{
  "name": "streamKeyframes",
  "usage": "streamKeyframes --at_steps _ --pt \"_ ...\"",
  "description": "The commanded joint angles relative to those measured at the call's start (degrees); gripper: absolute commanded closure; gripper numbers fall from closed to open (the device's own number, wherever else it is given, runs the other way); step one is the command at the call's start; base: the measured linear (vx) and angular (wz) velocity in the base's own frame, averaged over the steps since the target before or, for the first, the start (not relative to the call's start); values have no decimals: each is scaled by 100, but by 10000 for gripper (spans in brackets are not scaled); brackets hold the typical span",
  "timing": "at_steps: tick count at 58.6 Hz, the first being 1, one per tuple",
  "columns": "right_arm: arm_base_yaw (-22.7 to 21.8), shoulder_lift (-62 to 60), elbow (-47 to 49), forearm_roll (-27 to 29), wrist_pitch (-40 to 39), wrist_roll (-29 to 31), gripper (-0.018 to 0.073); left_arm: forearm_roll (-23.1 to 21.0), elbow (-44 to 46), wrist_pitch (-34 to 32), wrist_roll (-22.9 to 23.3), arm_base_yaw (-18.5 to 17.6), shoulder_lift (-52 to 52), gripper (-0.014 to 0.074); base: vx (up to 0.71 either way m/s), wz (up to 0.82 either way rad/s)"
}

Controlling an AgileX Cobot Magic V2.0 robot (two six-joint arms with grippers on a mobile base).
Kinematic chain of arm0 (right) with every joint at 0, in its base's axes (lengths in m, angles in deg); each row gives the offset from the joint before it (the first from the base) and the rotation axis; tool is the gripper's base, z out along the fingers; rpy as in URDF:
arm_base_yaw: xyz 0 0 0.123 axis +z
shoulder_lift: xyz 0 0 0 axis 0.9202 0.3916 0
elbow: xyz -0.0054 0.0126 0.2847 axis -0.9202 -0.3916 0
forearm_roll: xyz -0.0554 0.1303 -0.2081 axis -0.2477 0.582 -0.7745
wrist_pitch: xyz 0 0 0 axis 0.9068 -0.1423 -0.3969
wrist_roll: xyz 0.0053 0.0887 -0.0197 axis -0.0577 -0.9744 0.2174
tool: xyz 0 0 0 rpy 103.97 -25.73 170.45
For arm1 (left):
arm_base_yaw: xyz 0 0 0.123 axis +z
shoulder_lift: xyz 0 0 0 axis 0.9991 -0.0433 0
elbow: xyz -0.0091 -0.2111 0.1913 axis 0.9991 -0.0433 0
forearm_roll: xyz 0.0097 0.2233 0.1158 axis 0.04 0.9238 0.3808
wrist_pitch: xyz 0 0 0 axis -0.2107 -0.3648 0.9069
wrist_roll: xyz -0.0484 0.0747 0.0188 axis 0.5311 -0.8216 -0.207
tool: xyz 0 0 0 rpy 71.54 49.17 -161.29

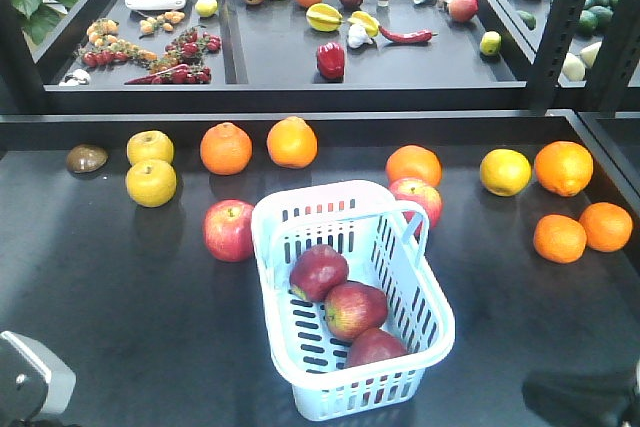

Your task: Pick three apples into basket with both arms

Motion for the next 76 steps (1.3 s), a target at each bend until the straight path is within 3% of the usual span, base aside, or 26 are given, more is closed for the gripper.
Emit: streamKeyframes --at_steps 1,51,56,64,70,76 --pt "-11 -190 30 122 -387 13 565 -116 132 -301 31 -25 37 602 0 0" --pt "-11 -287 22 122 -386 13 565 -116 137 -307 31 -25 37 602 0 0" --pt "-11 -287 22 122 -386 13 565 -17 171 -648 -51 -25 37 602 0 0" --pt "-11 -287 22 122 -386 13 565 -32 194 -1808 -114 -25 37 602 0 0" --pt "-11 -287 22 127 -386 13 565 -7 194 -2417 106 -25 37 602 0 0" --pt "-11 -287 22 127 -386 13 565 409 113 -2543 358 -25 160 602 0 0"
